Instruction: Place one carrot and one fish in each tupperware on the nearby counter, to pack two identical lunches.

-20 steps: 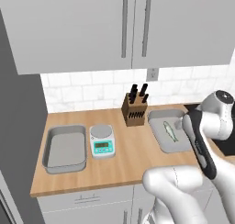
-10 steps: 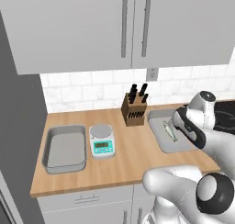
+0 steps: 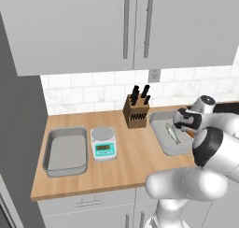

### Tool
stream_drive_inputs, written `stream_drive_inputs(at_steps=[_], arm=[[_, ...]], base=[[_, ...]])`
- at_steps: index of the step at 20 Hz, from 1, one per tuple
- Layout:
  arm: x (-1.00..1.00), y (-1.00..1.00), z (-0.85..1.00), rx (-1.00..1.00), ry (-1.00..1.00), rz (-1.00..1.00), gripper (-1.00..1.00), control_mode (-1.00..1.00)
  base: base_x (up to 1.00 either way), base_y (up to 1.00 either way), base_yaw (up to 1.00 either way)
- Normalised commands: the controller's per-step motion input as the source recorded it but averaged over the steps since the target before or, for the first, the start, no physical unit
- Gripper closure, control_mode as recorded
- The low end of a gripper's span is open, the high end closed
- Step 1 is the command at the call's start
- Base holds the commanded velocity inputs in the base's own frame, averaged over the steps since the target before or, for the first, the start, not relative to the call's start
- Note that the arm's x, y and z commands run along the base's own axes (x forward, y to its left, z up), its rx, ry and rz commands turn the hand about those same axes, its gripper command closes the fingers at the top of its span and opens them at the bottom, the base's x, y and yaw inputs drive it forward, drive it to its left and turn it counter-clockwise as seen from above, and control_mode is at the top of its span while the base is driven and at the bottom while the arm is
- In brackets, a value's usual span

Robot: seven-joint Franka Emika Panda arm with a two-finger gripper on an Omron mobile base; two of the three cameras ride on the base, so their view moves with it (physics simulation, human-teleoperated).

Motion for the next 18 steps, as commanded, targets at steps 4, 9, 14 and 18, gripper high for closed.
stream_drive_inputs(at_steps=[4,9,14,18], arm=[[0.42,0.04,-0.57,-0.01,-0.02,0.0,-1.0,-1.0],[0.4,0.13,-0.06,0.0,0.0,0.0,-1.0,-1.0],[0.06,0.0,0.33,0.0,-0.01,0.0,-1.0,-1.0],[-0.72,0.25,0.67,0.0,-0.04,0.01,-1.0,-1.0]], base=[[0.0,0.0,0.0],[0.0,0.0,0.0],[0.0,0.0,0.0],[0.0,0.0,0.0]])
